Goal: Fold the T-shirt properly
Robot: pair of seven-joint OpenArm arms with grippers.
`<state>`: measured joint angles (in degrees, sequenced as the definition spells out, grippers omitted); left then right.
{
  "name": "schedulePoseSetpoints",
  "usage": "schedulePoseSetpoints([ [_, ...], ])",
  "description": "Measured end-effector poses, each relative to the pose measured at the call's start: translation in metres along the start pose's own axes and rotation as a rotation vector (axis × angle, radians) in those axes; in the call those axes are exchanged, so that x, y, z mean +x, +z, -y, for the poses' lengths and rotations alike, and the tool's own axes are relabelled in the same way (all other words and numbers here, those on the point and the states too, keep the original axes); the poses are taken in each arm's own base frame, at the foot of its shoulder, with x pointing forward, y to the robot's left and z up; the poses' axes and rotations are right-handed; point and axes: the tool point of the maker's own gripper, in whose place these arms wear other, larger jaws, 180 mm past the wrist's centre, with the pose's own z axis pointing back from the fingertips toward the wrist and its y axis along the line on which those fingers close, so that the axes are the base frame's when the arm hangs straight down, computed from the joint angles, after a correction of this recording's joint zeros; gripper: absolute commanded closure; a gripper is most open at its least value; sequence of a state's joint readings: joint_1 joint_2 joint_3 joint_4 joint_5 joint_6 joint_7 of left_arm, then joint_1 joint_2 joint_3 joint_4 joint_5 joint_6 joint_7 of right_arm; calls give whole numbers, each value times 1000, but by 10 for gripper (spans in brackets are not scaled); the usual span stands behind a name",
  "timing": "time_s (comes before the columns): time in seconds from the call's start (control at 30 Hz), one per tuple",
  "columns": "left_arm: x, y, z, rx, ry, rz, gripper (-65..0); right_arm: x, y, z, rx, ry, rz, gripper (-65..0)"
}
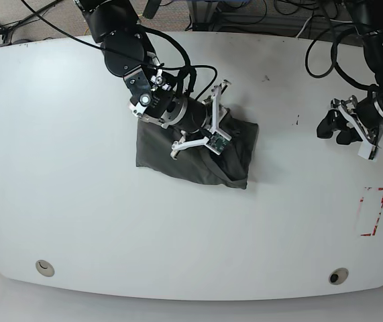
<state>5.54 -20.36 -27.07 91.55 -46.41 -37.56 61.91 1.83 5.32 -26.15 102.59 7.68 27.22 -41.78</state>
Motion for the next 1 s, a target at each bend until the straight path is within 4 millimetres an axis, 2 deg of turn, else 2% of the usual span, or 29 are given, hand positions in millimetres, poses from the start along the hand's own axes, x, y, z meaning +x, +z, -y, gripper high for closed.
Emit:
schedulePoseSetpoints([
  [0.03, 0, 0, 0, 0, 0, 0, -360, -3, 1, 1, -12, -7, -15, -349],
  [0.1, -1, -1, 0, -1, 3, 0, -360, -4, 4, 0, -34, -40, -7, -371],
  [0.37, -2, -1, 0, -2, 6, -3, -360, -18, 8, -14, -42, -118, -24, -373],
  [0.63, -4, -6, 7, -23, -4, -16, -360, -41, -4, -29, 8, -143, -35, -373],
  [0.8, -4, -6, 7, -23, -5, -17, -360, -75, -13, -24, -2, -178, -99, -371],
  [0.93, -4, -6, 7, -24, -4, -17, -360, -74, -18, -23, -3, -199, -43, -368],
  [1.0, -4, -6, 7, -23, -5, -17, -360, -79, -21, -23, -1, -210, -42, -335],
])
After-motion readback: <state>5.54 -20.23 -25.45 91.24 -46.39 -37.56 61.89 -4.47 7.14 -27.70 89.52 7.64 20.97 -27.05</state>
